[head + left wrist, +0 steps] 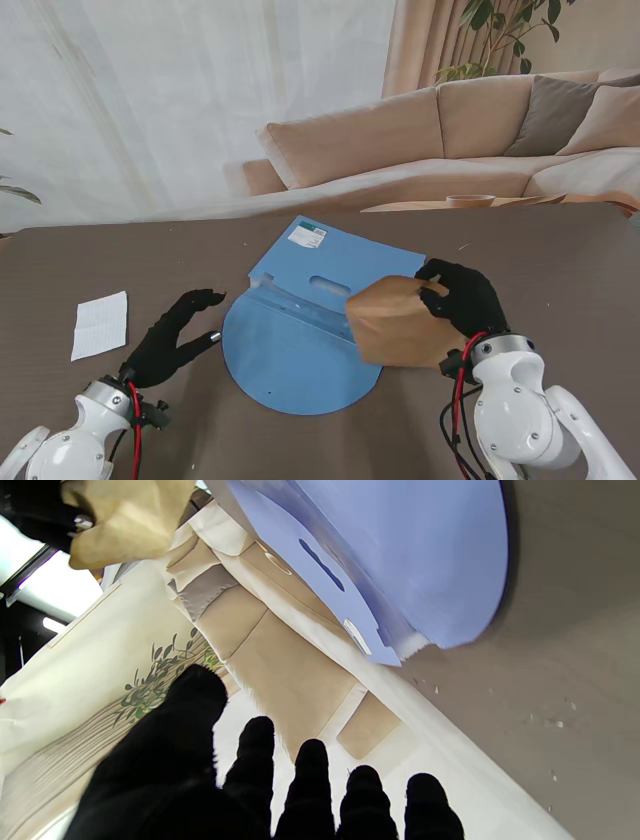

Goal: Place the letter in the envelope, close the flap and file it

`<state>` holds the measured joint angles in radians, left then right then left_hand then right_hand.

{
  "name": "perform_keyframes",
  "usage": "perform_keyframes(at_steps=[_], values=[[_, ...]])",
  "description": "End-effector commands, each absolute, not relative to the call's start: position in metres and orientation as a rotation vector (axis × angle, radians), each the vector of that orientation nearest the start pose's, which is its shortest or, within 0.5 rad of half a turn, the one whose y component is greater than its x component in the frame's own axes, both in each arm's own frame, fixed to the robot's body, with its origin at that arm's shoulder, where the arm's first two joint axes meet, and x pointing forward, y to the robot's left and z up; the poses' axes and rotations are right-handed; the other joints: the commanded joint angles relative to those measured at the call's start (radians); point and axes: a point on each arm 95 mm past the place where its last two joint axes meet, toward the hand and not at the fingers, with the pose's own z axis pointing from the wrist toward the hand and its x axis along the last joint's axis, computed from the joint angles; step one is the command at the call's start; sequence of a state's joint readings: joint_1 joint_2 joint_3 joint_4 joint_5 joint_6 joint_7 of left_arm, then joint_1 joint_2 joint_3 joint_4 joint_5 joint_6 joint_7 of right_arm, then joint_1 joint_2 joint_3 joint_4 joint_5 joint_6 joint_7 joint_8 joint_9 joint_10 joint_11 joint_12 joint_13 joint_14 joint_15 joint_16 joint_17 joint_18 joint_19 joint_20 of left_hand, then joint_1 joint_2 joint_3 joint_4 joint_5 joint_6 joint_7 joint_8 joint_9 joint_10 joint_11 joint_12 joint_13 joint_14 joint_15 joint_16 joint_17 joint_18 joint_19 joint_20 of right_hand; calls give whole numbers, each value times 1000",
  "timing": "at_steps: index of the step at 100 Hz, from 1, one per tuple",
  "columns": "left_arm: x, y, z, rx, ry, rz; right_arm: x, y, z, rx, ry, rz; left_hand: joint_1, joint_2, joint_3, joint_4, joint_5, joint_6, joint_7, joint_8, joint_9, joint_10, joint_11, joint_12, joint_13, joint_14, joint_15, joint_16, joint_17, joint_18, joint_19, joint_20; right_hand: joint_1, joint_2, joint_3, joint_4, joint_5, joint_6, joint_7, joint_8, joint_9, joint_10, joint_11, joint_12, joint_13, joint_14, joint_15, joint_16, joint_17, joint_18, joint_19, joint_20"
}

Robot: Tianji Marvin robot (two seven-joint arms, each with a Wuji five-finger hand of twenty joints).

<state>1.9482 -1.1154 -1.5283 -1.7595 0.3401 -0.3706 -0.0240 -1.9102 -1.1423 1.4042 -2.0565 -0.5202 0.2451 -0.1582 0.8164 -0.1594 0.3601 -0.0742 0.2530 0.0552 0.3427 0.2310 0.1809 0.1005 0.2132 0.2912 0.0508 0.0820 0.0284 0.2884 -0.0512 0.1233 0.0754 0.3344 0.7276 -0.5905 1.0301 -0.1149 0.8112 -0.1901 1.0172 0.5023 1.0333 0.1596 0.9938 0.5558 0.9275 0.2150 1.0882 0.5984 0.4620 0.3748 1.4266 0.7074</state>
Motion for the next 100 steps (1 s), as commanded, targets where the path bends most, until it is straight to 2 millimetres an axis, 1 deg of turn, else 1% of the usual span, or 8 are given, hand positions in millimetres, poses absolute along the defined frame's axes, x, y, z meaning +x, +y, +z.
perform_keyframes(at_steps=[1, 12, 31, 33, 52, 70, 87, 100], values=[[318, 65, -319, -1667, 1097, -2068, 325, -3, -249, 1699, 835, 1803, 18, -30, 24, 11, 23, 22, 17, 16, 10, 1, 31, 22, -18, -5, 14, 35, -13, 1, 12, 30, 32, 29, -12, 0, 19, 7, 43, 16, 49, 10, 26, 14, 29, 22, 27, 14, -4, 24, 37, 21], [329, 78, -307, -1578, 1148, -2003, 327, 9, -246, 1716, 841, 1877, 19, -40, 35, 11, 40, 49, 49, 49, 15, 5, 57, 38, -19, 1, 20, 69, -17, 9, 23, 65, 35, 29, -14, 1, 21, 12, 41, 17, 50, 16, 27, 18, 29, 25, 30, 16, -6, 27, 39, 24], [352, 104, -294, -1448, 1217, -1835, 332, 27, -243, 1725, 872, 1972, 27, -50, 27, 15, 25, 43, 52, 75, 19, -1, 69, 47, -18, 4, 27, 97, -21, 17, 43, 108, 39, 32, -18, 4, 22, 15, 38, 22, 48, 18, 27, 26, 28, 25, 33, 18, -6, 28, 41, 28], [354, 107, -293, -1441, 1218, -1821, 333, 28, -243, 1727, 876, 1980, 31, -51, 23, 18, 24, 43, 50, 85, 21, -1, 71, 50, -20, 4, 30, 114, -27, 17, 53, 135, 38, 33, -19, 3, 21, 15, 38, 22, 48, 18, 27, 27, 28, 25, 33, 18, -6, 28, 41, 28], [374, 131, -291, -1396, 1231, -1662, 338, 40, -248, 1730, 896, 2025, 36, -55, 6, 22, 43, 42, 42, 105, 55, 5, 76, 57, -25, 18, 53, 184, -36, 32, 83, 213, 39, 33, -20, 4, 20, 15, 36, 26, 48, 18, 26, 31, 27, 25, 33, 18, -7, 28, 40, 31], [387, 154, -300, -1443, 1270, -1442, 340, 42, -252, 1741, 891, 2035, 63, -27, -69, 31, 97, 45, 20, 130, 81, 16, 81, 81, -24, 26, 53, 242, -43, 37, 96, 288, 40, 31, -19, 5, 23, 18, 34, 30, 48, 20, 25, 34, 26, 29, 34, 19, -9, 29, 40, 33], [391, 170, -316, -1475, 1259, -1258, 340, 42, -254, 1747, 886, 2038, 72, -23, -90, 35, 128, 75, 51, 170, 87, 19, 90, 97, -20, 30, 54, 254, -42, 38, 94, 306, 39, 31, -19, 5, 23, 17, 32, 31, 49, 20, 24, 35, 25, 28, 34, 20, -10, 30, 41, 34], [391, 180, -327, -1463, 1252, -1148, 339, 42, -255, 1751, 884, 2044, 86, -28, -90, 38, 120, 66, 58, 185, 88, 9, 90, 99, -16, 30, 54, 256, -43, 40, 99, 316, 40, 31, -19, 6, 24, 17, 31, 32, 49, 19, 23, 36, 26, 28, 35, 20, -10, 30, 41, 35]])
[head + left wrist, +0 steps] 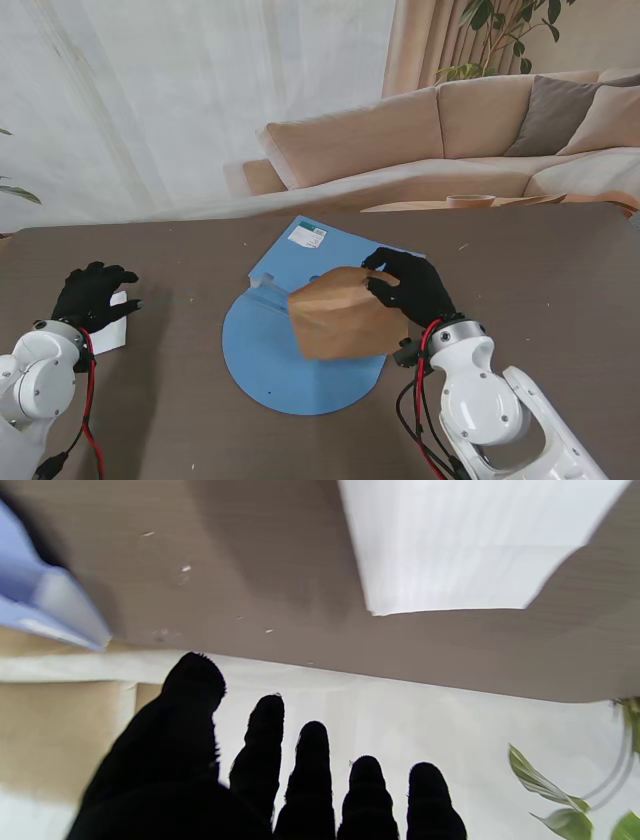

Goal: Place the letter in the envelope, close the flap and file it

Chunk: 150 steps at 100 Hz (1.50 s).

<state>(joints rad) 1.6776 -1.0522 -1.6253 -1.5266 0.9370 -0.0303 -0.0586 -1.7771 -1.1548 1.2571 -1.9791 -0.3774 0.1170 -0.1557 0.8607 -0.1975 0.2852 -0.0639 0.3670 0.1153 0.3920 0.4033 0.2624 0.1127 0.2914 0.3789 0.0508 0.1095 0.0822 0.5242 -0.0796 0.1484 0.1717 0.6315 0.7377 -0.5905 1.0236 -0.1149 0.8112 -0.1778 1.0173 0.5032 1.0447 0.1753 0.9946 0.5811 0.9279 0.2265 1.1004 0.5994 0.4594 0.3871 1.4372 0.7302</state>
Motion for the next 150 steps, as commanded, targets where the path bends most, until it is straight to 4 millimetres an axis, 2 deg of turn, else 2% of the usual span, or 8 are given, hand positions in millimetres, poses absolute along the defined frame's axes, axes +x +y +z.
perform_keyframes(at_steps=[1, 37, 66, 94, 113, 121, 124, 150], values=[[391, 181, -328, -1460, 1251, -1139, 339, 42, -255, -2132, -1077, -2490, 43, 9, -15, 28, 4, 1, 8, 14, 6, -4, 12, 11, -16, 2, 0, 20, -14, 15, 3, 20, 29, 30, -12, 6, 24, 4, 31, 31, 37, 3, 23, 10, 25, 16, 22, 19, -7, 18, 30, 13], [405, 204, -351, -1409, 1215, -892, 336, 42, -257, -2135, -1063, -2488, 51, -46, 13, 25, -45, -151, -76, -18, -47, -47, -24, -3, -25, -5, -11, 5, -15, 9, -4, 36, 28, 27, -10, 7, 26, 7, 29, 33, 38, 5, 22, 11, 25, 18, 23, 20, -9, 18, 29, 14], [410, 205, -367, -1453, 1300, -751, 336, 42, -256, -2137, -1063, -2484, -8, -89, 1, 22, -107, -241, -160, -68, -106, -105, -158, -52, -18, -22, -38, -103, -3, -7, -36, -14, 27, 24, -5, 8, 26, 7, 29, 35, 39, 5, 22, 12, 25, 18, 24, 20, -9, 19, 30, 16], [410, 204, -377, -1488, 1295, -754, 335, 42, -256, -2139, -1054, -2483, -10, -118, 90, 14, -38, -215, -27, 37, -105, -102, -161, -22, -20, -23, -26, -103, -7, -8, -16, -1, 26, 23, -3, 8, 27, 10, 28, 36, 40, 7, 23, 13, 26, 19, 25, 21, -10, 19, 30, 17], [409, 202, -381, -1535, 1284, -768, 336, 42, -256, -2141, -1054, -2480, 20, -65, 71, 10, 135, -207, -54, -18, -99, -105, -158, -36, -18, -30, -29, -111, -4, -20, -23, -9, 25, 22, -1, 9, 28, 11, 29, 37, 39, 6, 25, 13, 24, 20, 26, 21, -11, 19, 31, 18], [408, 201, -380, -1548, 1283, -776, 336, 42, -255, -2140, -1059, -2482, 24, -46, 43, 12, 123, -211, -85, -54, -99, -132, -165, -55, -18, -32, -32, -118, -2, -22, -26, -15, 24, 23, 0, 9, 27, 9, 29, 37, 39, 5, 25, 13, 24, 18, 27, 22, -10, 18, 32, 19], [408, 201, -379, -1548, 1283, -779, 336, 41, -255, -2141, -1058, -2484, 18, -47, 37, 11, 101, -204, -97, -61, -104, -109, -169, -59, -18, -31, -33, -119, -3, -22, -27, -15, 24, 23, 0, 9, 26, 9, 29, 38, 39, 5, 26, 13, 23, 19, 27, 22, -10, 18, 32, 19], [402, 202, -368, -1555, 1271, -843, 336, 41, -256, -2145, -1057, -2486, -44, -67, -5, 11, -49, -96, -161, -93, -123, -104, -200, -61, -18, -32, -40, -137, -2, -18, -33, -25, 23, 20, 3, 10, 26, 12, 30, 39, 39, 7, 27, 13, 23, 19, 28, 22, -11, 19, 32, 20]])
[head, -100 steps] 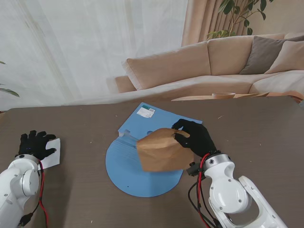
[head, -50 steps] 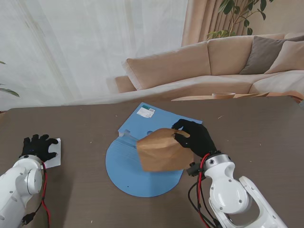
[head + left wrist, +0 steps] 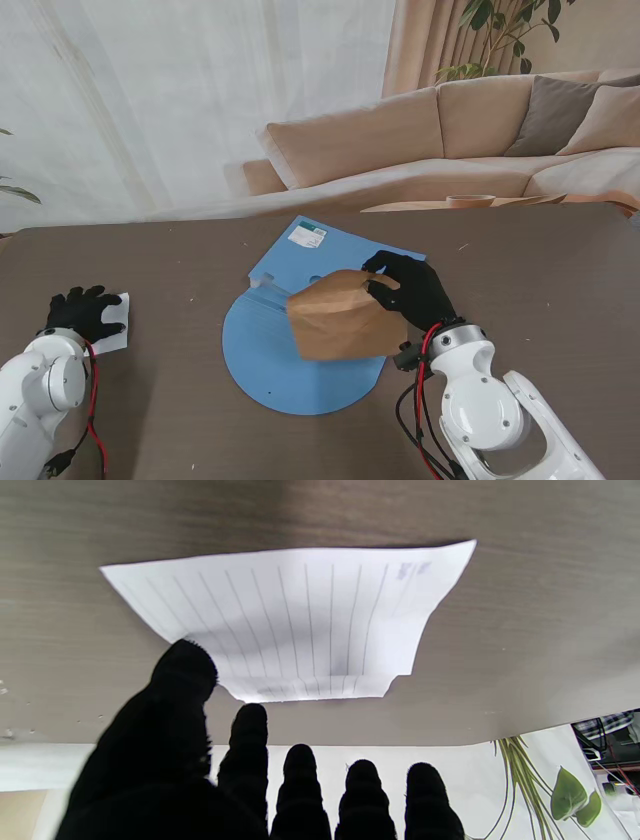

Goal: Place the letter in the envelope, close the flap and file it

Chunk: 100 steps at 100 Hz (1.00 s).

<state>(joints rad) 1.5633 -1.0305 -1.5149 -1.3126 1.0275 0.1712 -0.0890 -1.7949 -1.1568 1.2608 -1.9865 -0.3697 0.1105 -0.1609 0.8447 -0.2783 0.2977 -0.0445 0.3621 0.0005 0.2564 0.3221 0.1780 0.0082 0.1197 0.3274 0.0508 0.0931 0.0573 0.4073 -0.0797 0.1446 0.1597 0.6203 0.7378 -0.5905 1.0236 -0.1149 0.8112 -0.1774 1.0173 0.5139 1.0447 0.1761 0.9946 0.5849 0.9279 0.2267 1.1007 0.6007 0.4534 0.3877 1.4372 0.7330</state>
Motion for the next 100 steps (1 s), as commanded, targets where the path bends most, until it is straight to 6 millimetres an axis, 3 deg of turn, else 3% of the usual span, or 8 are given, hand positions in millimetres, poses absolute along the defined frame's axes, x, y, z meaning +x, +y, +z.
perform_keyframes(at_steps=[1, 29, 52, 63, 71, 82, 90, 100], values=[[401, 203, -367, -1554, 1271, -846, 336, 41, -256, -2145, -1056, -2486, -29, 14, -18, -9, -52, 22, -27, -12, -39, 0, -29, -8, -18, -15, -16, -21, -2, -14, -21, -14, 23, 21, 3, 10, 26, 11, 30, 28, 40, 6, 28, 9, 23, 19, 28, 21, -5, 18, 32, 17], [396, 214, -355, -1520, 1276, -851, 336, 41, -255, -2144, -1058, -2491, -40, -20, -4, -9, -77, 27, -22, -5, -26, 5, -19, 12, -17, -9, -13, -26, -2, -6, -22, -20, 22, 20, 6, 11, 26, 13, 31, 30, 39, 5, 30, 9, 24, 18, 30, 22, -4, 18, 34, 18], [391, 228, -359, -1552, 1283, -782, 337, 42, -254, -2137, -1059, -2494, -33, -25, 22, -10, -72, 47, -29, -2, -1, 13, 48, 29, -21, 0, 7, 11, -6, 4, -7, -4, 21, 18, 9, 12, 27, 11, 32, 32, 38, 5, 32, 9, 24, 18, 32, 22, -4, 18, 35, 19], [389, 233, -364, -1571, 1301, -750, 337, 43, -254, -2134, -1055, -2495, -26, -31, 24, -9, -126, 25, -65, -15, -8, -12, 29, 1, -20, -10, -8, 2, -8, 4, -6, 0, 20, 17, 10, 13, 26, 12, 33, 33, 38, 6, 32, 9, 24, 19, 32, 22, -4, 19, 35, 20], [388, 235, -367, -1582, 1324, -729, 338, 43, -253, -2129, -1059, -2496, -23, -32, 19, -7, -211, -25, -109, -28, -28, -77, -48, -55, -15, -27, -31, -59, -4, -6, -19, -12, 20, 17, 12, 13, 25, 13, 33, 34, 39, 5, 33, 10, 24, 17, 32, 22, -4, 19, 35, 20], [389, 236, -370, -1576, 1349, -711, 338, 44, -253, -2127, -1062, -2497, -13, -39, 14, -3, -232, -92, -229, -42, -52, -136, -113, -71, -15, -50, -48, -133, 2, -15, -35, -43, 20, 16, 14, 14, 26, 13, 34, 35, 39, 7, 35, 10, 24, 19, 33, 22, -5, 19, 35, 20], [390, 236, -371, -1578, 1357, -710, 338, 45, -253, -2124, -1068, -2496, -5, -43, 20, -3, -227, -69, -197, 65, -25, -139, -64, -37, -14, -58, -36, -145, 2, -17, -29, -55, 17, 15, 16, 14, 27, 12, 35, 36, 39, 6, 35, 10, 25, 19, 34, 23, -4, 19, 36, 20], [389, 236, -370, -1582, 1358, -719, 338, 45, -252, -2125, -1065, -2497, 3, -52, 51, -6, -169, -1, -99, 102, 63, -100, 35, 5, -14, -55, -18, -99, -2, -11, -17, -39, 18, 14, 18, 14, 27, 12, 34, 36, 40, 7, 37, 10, 25, 20, 34, 23, -4, 19, 36, 21]])
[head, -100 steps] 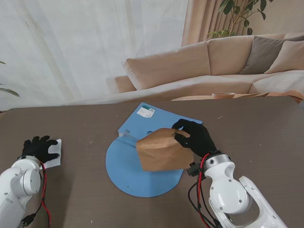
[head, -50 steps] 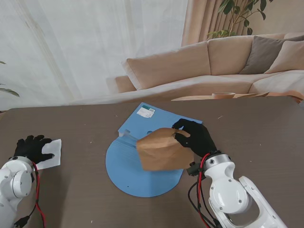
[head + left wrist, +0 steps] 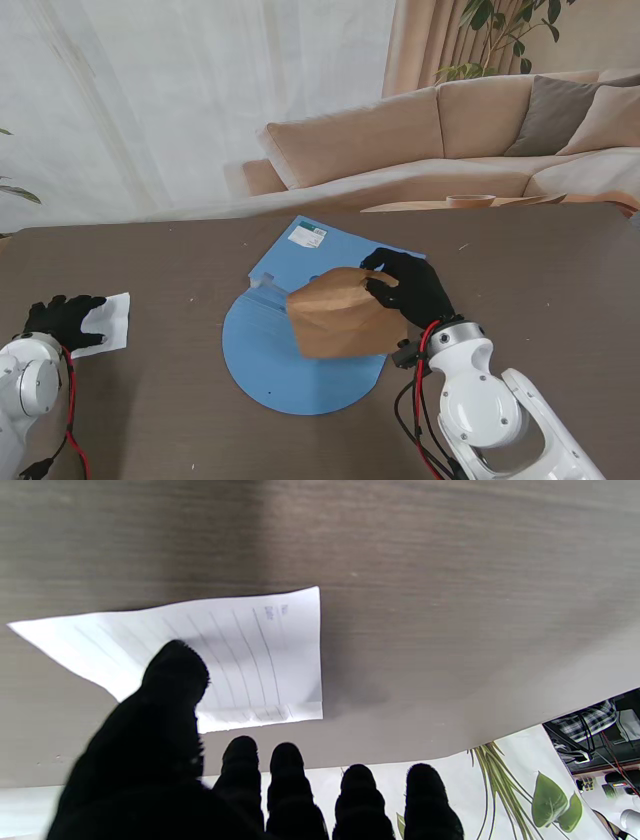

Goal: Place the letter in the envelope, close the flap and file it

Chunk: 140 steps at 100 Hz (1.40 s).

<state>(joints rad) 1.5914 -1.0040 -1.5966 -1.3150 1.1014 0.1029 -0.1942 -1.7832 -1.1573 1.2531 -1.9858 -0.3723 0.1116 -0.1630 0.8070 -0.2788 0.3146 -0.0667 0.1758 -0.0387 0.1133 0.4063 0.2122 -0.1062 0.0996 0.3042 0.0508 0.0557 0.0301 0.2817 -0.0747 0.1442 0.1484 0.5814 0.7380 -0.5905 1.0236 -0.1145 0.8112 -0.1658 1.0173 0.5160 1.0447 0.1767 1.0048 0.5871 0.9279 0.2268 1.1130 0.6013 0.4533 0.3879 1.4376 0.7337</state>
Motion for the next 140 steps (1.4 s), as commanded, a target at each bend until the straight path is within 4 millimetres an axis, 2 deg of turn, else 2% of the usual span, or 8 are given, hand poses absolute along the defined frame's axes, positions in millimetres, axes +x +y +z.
perform_keyframes(at_steps=[1, 34, 66, 77, 95, 109, 121, 140], values=[[389, 236, -370, -1585, 1359, -720, 338, 45, -252, -2125, -1065, -2497, 41, -51, 37, 16, 19, 40, 48, 18, 32, 17, 62, 31, -14, -17, 10, 30, -7, -10, -4, 1, 18, 14, 18, 14, 28, 2, 35, 34, 40, 7, 26, 8, 25, 20, 22, 22, -4, 19, 36, 20], [391, 233, -373, -1587, 1367, -760, 337, 46, -252, -2128, -1064, -2493, 77, -87, 150, 10, 112, 114, 265, 58, 169, 116, 296, 197, 22, 4, 71, 214, -23, 8, 54, 150, 16, 12, 22, 15, 27, 1, 35, 36, 38, 5, 28, 8, 24, 19, 23, 23, -5, 19, 37, 21], [394, 229, -376, -1577, 1338, -815, 336, 46, -253, -2132, -1061, -2491, 172, -114, 232, 4, 114, 186, 358, 85, 214, 200, 575, 485, 105, 66, 200, 412, 21, 45, 63, 194, 16, 14, 21, 15, 26, 1, 35, 37, 38, 6, 27, 7, 23, 20, 23, 23, -6, 20, 37, 21], [393, 227, -374, -1564, 1332, -836, 337, 46, -253, -2132, -1064, -2490, 241, -128, 158, -18, 121, 193, 363, 75, 258, 213, 599, 705, 113, 66, 293, 494, 32, 54, 67, 204, 16, 14, 20, 14, 26, 0, 35, 37, 37, 6, 28, 7, 23, 19, 23, 22, -5, 19, 37, 21], [391, 224, -367, -1546, 1317, -886, 337, 46, -253, -2131, -1067, -2492, 296, -111, 50, -9, 180, 163, 385, 75, 320, 212, 653, 839, 110, 68, 450, 562, 46, 62, 78, 221, 16, 14, 21, 15, 26, 0, 34, 37, 37, 4, 27, 6, 22, 20, 23, 22, -6, 18, 37, 21], [390, 222, -361, -1543, 1303, -917, 337, 46, -252, -2130, -1069, -2496, 284, -87, 12, -6, 346, 96, 506, 169, 330, 225, 688, 857, 106, 79, 493, 569, 43, 65, 79, 230, 15, 14, 20, 15, 25, 0, 34, 37, 37, 5, 27, 6, 22, 19, 23, 22, -7, 20, 37, 21], [390, 220, -359, -1525, 1297, -926, 337, 46, -252, -2129, -1063, -2500, 350, -70, -63, 10, 469, 56, 646, 229, 358, 234, 681, 873, 112, 87, 511, 568, 49, 68, 81, 236, 16, 14, 20, 15, 25, 1, 35, 37, 36, 5, 27, 5, 22, 20, 22, 22, -7, 20, 37, 21], [390, 218, -359, -1530, 1249, -964, 336, 46, -252, -2128, -1066, -2500, 401, -19, -106, 18, 556, 59, 682, 154, 373, 248, 496, 822, 102, 96, 471, 526, 50, 65, 84, 245, 17, 14, 20, 15, 25, 1, 35, 38, 37, 6, 27, 5, 21, 22, 22, 22, -7, 21, 37, 21]])
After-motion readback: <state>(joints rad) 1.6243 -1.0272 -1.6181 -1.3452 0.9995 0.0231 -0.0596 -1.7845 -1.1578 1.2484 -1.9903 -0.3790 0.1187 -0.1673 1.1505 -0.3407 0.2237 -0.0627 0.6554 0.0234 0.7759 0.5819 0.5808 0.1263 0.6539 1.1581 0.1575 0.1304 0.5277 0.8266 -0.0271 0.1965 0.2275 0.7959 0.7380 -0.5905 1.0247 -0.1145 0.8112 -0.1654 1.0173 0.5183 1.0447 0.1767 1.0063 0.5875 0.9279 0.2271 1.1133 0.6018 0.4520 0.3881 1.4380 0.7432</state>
